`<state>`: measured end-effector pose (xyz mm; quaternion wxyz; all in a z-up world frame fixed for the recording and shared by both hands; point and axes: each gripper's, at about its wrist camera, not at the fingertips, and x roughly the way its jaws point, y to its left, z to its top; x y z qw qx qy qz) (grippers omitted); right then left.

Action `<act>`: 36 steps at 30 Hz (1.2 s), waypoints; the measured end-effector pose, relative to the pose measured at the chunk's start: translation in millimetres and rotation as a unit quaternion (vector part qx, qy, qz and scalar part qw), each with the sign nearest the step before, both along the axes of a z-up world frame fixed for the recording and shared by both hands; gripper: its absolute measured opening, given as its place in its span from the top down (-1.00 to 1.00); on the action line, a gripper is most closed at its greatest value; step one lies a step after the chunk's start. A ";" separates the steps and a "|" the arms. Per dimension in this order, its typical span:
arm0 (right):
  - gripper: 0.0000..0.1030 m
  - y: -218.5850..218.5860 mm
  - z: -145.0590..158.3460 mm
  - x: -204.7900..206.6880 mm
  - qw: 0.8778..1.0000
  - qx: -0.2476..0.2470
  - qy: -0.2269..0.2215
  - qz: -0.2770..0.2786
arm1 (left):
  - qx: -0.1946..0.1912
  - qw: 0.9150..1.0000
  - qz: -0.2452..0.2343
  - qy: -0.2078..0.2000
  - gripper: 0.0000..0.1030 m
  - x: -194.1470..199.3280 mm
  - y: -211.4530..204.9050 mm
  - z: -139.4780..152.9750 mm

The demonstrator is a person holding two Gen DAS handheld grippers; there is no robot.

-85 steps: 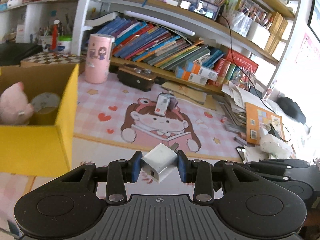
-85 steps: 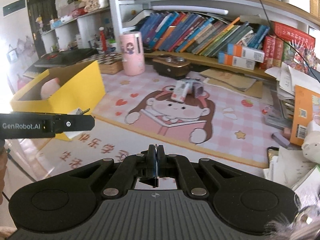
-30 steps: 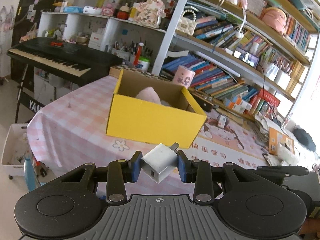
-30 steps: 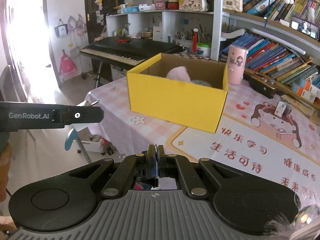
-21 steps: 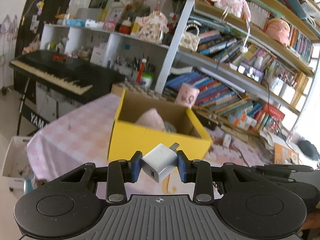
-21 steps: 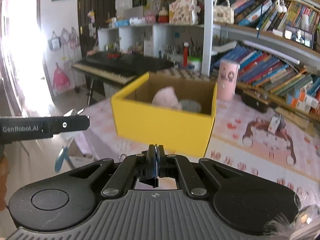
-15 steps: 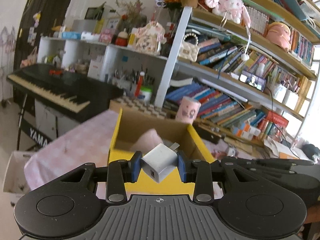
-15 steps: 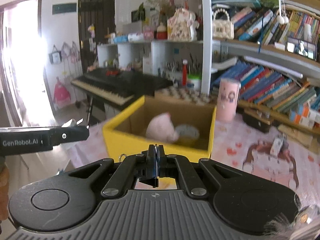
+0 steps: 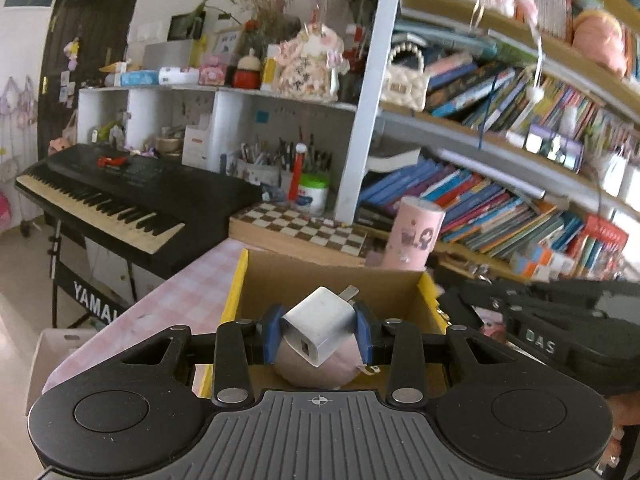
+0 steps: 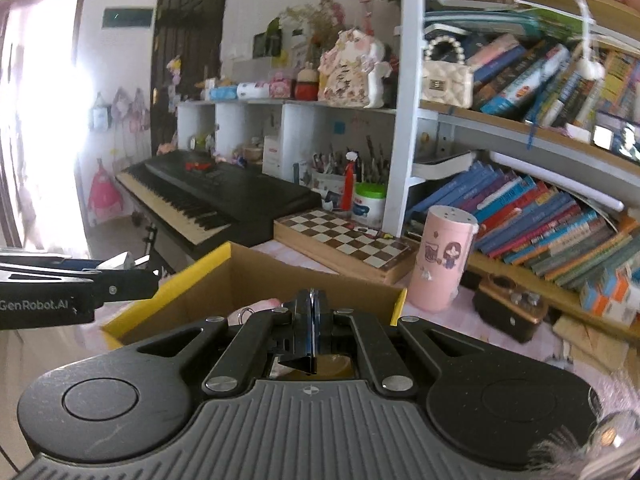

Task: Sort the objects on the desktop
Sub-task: 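Carry the charger plug in the left tool over the yellow box, then lower the left tool into the box and open it to release the plug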

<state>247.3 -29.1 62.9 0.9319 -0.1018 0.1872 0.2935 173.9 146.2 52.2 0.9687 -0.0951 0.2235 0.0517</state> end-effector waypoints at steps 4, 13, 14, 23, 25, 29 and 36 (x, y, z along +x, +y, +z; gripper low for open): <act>0.97 18.2 -17.0 24.3 0.998 -0.055 0.001 0.031 | 0.020 0.999 -0.004 0.032 0.32 23.8 -6.5 -14.3; 0.97 45.5 -54.8 59.8 0.980 -0.168 0.029 0.098 | 0.033 0.994 -0.011 0.107 0.32 62.0 -14.4 -47.0; 0.97 47.6 -57.5 62.1 0.978 -0.177 0.032 0.104 | 0.032 0.993 -0.011 0.114 0.32 64.9 -14.7 -50.0; 0.96 57.6 -76.4 71.1 0.964 -0.227 0.053 0.130 | 0.032 0.989 -0.014 0.146 0.31 78.6 -16.0 -64.3; 0.95 58.6 -76.7 70.7 0.963 -0.230 0.053 0.130 | 0.032 0.988 -0.015 0.148 0.31 79.3 -15.9 -65.8; 0.94 58.4 -75.9 71.5 0.964 -0.228 0.053 0.122 | 0.032 0.989 -0.008 0.145 0.29 77.6 -15.8 -65.1; 0.32 51.1 -61.0 60.8 0.976 -0.189 0.035 0.099 | 0.047 0.995 0.008 0.087 0.00 58.4 -17.2 -42.9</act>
